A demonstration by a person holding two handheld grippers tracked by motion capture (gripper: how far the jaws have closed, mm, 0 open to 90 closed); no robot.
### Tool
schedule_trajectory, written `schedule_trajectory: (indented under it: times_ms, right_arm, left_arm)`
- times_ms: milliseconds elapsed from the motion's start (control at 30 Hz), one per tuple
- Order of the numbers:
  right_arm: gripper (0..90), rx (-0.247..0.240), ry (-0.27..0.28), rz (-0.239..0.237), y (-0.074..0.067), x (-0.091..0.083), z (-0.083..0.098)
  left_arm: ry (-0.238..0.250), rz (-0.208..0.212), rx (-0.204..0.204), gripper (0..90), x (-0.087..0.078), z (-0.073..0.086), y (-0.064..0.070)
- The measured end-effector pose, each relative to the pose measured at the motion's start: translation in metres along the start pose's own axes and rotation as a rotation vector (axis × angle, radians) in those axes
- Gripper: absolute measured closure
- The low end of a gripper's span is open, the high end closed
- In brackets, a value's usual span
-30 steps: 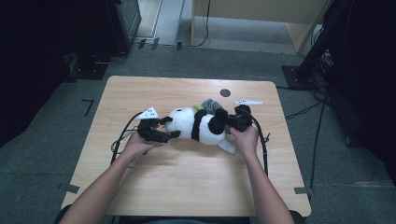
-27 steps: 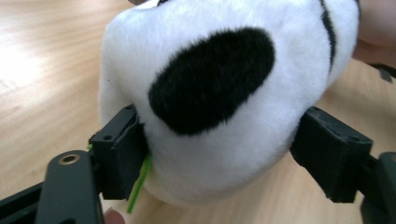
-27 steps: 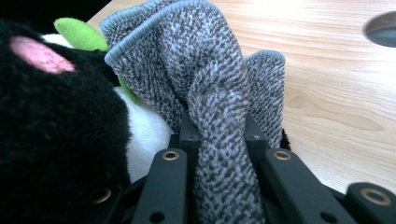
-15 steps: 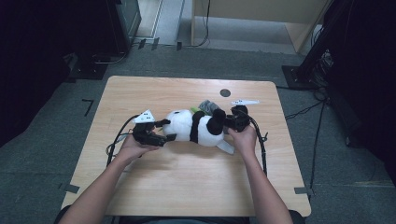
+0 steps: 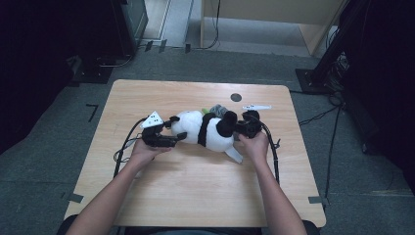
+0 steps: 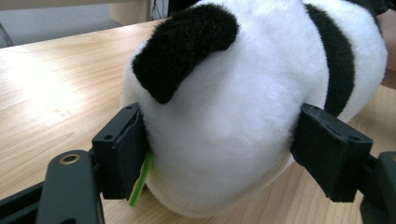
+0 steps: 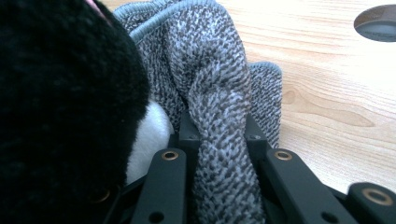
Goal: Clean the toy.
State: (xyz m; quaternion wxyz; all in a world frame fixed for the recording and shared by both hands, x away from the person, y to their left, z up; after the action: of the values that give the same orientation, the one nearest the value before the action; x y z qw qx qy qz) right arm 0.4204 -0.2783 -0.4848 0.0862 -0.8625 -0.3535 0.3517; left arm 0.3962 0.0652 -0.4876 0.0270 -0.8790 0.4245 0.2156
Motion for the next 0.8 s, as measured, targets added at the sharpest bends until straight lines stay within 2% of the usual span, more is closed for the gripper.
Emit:
schedule_trajectory:
  times_ms: [167,233,300,400,467,567,633,733,800]
  right_arm:
    - [77.5,-0.002,-0.001,0.006,-0.001,-0.001,0.000]
    - [77.5,-0.004,-0.001,0.013,-0.002,-0.001,-0.001]
    - [77.6,-0.010,0.003,0.027,-0.002,-0.003,-0.002]
    - [77.6,-0.014,0.015,0.035,-0.002,-0.010,-0.004]
    - [77.6,-0.003,0.026,0.036,0.001,-0.019,-0.005]
    - [77.5,0.017,0.047,0.062,0.006,-0.035,-0.007]
    - [77.4,0.043,0.076,0.049,0.008,-0.047,-0.008]
    - [77.4,0.038,0.100,0.053,0.004,-0.061,-0.013]
    - [77.4,0.019,0.120,0.088,-0.002,-0.071,-0.018]
  left_arm:
    - [-0.012,0.006,-0.012,31.1,-0.001,0.000,0.000]
    - [-0.019,-0.005,-0.024,35.4,-0.001,0.000,0.000]
    - [-0.035,-0.029,-0.019,42.0,-0.002,-0.002,0.003]
    - [-0.060,-0.037,-0.013,47.4,-0.004,-0.004,0.007]
    - [-0.069,-0.040,-0.018,49.2,-0.005,-0.005,0.008]
    - [-0.085,-0.044,-0.063,50.7,-0.006,-0.007,0.007]
    - [-0.093,-0.048,-0.073,51.3,-0.007,-0.008,0.007]
    - [-0.108,-0.071,-0.077,51.4,-0.009,-0.011,0.012]
    - [-0.115,-0.094,-0.081,51.7,-0.012,-0.013,0.015]
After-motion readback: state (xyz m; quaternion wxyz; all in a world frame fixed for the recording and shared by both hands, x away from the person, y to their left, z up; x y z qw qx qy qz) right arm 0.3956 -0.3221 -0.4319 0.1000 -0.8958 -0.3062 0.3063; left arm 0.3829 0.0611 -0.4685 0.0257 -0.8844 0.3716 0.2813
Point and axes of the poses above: each handheld gripper's, and its own axes: x roughly forward along the jaws, z roughly out of its underside, y roughly to its right, the point moved 1 cm from there along x, roughly forward along the jaws, and after that the axes turned 6 degrees about -z, right-handed, at the moved point
